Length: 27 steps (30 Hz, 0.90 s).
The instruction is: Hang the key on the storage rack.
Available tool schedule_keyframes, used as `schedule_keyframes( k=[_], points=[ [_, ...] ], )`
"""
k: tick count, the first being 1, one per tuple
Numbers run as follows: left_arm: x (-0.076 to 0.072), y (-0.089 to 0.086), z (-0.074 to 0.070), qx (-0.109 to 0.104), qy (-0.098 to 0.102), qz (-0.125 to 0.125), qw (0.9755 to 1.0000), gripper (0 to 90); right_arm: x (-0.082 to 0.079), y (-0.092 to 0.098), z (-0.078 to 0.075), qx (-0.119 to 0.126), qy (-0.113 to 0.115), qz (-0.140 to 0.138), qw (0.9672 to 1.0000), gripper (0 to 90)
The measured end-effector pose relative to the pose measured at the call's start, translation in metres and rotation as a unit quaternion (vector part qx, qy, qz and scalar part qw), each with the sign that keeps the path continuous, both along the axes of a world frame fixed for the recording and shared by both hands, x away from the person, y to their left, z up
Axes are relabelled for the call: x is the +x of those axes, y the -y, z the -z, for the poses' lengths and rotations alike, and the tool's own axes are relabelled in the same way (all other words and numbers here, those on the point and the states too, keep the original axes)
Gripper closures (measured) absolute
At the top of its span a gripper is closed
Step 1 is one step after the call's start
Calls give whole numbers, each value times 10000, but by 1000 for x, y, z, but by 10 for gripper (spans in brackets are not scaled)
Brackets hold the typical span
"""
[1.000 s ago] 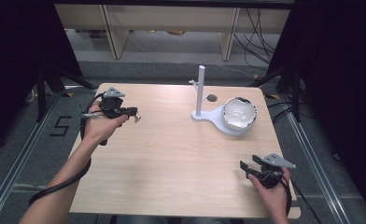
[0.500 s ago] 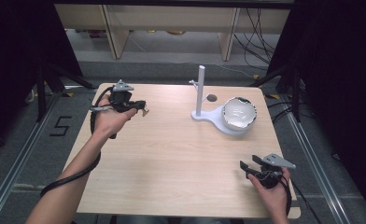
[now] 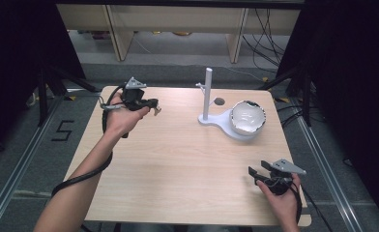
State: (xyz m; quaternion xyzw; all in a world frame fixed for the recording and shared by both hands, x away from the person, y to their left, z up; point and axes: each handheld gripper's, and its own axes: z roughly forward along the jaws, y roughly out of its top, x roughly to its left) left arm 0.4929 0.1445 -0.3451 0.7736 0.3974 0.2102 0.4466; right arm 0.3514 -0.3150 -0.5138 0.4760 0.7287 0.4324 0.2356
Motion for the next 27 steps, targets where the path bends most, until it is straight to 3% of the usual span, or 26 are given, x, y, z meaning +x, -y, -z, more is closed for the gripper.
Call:
schedule_keyframes(
  k=[4,6,7,12,27],
  points=[
    [4,5,-2,-43,25,-3,10000,894,0,0,0,67,-24,-39,10000,383],
    [7,9,-4,-28,48,10,10000,894,1,-1,1,-19,13,50,10000,382],
    [8,11,-4,-30,58,29,10000,894,0,0,0,-48,-95,-27,9999,382],
    [13,22,-6,-75,101,39,9999,894,-1,0,-1,103,-151,-87,9998,382],
    [31,51,-12,-191,124,22,9997,894,0,1,-1,63,-92,-88,9999,382]
  ],
)
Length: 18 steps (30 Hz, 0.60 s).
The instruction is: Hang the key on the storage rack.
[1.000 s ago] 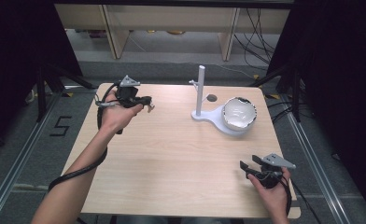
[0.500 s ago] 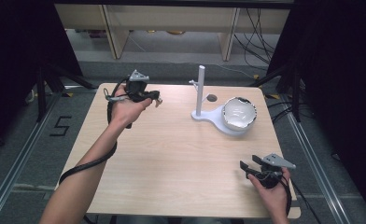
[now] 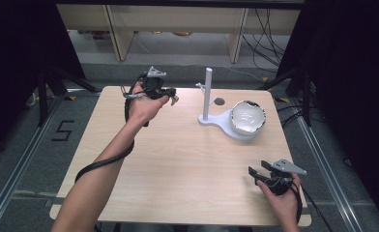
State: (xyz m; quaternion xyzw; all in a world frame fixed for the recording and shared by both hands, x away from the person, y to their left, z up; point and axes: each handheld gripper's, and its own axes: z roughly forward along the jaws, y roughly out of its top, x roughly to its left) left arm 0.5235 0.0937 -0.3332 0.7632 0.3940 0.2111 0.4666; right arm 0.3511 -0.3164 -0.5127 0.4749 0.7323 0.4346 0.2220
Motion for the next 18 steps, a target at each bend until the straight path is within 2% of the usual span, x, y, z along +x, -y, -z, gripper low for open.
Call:
schedule_keyframes(
  k=[13,15,18],
  points=[
    [15,26,-3,4,28,-42,10000,894,0,-1,0,30,-21,33,10000,382],
    [16,30,-3,-14,59,-46,10000,894,-2,-3,1,165,-18,165,9997,382],
    [18,36,-3,-39,79,-50,9999,894,-1,-2,1,135,30,122,9998,382]
  ],
)
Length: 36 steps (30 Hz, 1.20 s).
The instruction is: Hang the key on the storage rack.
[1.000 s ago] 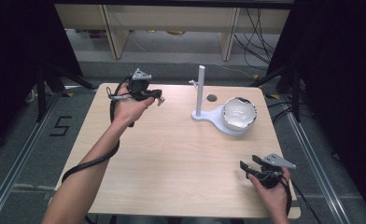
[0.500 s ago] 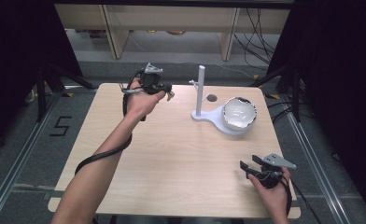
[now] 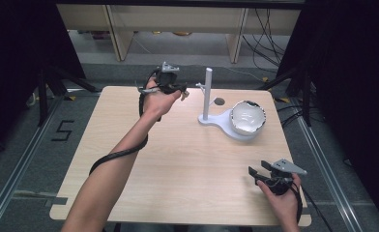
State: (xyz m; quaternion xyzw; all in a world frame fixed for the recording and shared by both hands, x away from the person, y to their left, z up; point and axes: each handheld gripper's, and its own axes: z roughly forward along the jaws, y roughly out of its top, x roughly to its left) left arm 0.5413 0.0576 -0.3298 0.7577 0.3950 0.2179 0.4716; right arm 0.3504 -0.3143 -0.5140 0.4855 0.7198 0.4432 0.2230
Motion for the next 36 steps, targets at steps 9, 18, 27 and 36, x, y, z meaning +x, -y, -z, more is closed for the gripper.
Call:
schedule_keyframes(
  k=[9,18,27,36],
  points=[
    [5,14,-3,-8,11,20,10000,894,1,2,0,-123,60,13,9999,381],
    [10,24,-3,-17,8,-19,10000,894,-1,2,-1,-22,-64,9,10000,381],
    [11,29,-9,-16,71,-23,10000,894,-1,0,-1,-49,-33,52,10000,381],
    [11,37,-7,57,97,-32,9999,894,-1,0,-1,-18,-71,15,10000,381]
  ],
)
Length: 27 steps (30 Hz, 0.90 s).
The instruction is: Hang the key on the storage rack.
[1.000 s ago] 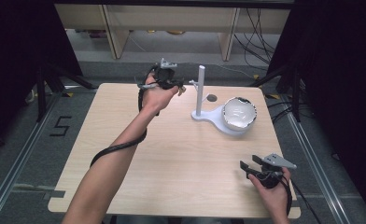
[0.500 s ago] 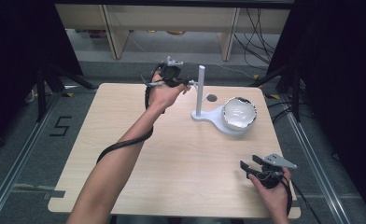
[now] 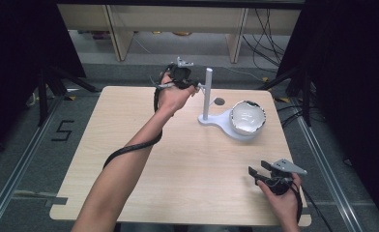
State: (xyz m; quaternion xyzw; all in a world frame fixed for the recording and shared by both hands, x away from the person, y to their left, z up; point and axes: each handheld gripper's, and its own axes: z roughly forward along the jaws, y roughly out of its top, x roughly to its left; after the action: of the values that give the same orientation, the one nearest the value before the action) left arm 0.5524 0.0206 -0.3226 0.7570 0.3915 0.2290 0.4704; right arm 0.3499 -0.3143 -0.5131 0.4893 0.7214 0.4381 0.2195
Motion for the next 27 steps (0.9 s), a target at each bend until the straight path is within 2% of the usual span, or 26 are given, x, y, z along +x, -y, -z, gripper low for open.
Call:
schedule_keyframes(
  k=[4,6,7,8,10,14,16,18,19,22,23,25,27],
  points=[
    [-1,5,0,-4,13,-2,10000,900,0,1,0,-37,-45,30,10000,381],
    [-1,9,0,120,-5,51,9999,900,1,0,1,-54,28,29,10000,381],
    [-1,12,1,71,3,37,10000,900,1,1,1,-80,7,24,10000,380],
    [-1,12,2,131,-41,63,9999,900,-1,1,-1,-8,-76,4,10000,380],
    [-1,13,4,42,-13,63,10000,900,0,1,0,20,30,-6,10000,379],
    [-10,10,1,-90,213,104,9997,899,1,2,1,-50,113,-16,9999,379],
    [-17,5,0,-49,342,128,9993,891,1,1,1,-25,67,-7,10000,379],
    [-20,0,-1,-19,360,147,9992,827,1,1,0,-52,2,-22,10000,380],
    [-28,-8,-1,-62,421,212,9989,787,0,0,0,-34,-38,12,10000,380],
    [-42,-28,-1,-2,576,215,9981,710,1,1,0,-35,70,-12,10000,379],
    [-47,-35,0,-34,611,229,9979,673,1,2,0,-41,101,-17,9999,379],
    [-58,-50,2,-245,607,227,9976,574,1,2,0,-44,112,-29,9999,379],
    [-67,-67,5,-375,566,184,9975,520,-1,-1,1,67,-5,33,10000,379]
  ],
)
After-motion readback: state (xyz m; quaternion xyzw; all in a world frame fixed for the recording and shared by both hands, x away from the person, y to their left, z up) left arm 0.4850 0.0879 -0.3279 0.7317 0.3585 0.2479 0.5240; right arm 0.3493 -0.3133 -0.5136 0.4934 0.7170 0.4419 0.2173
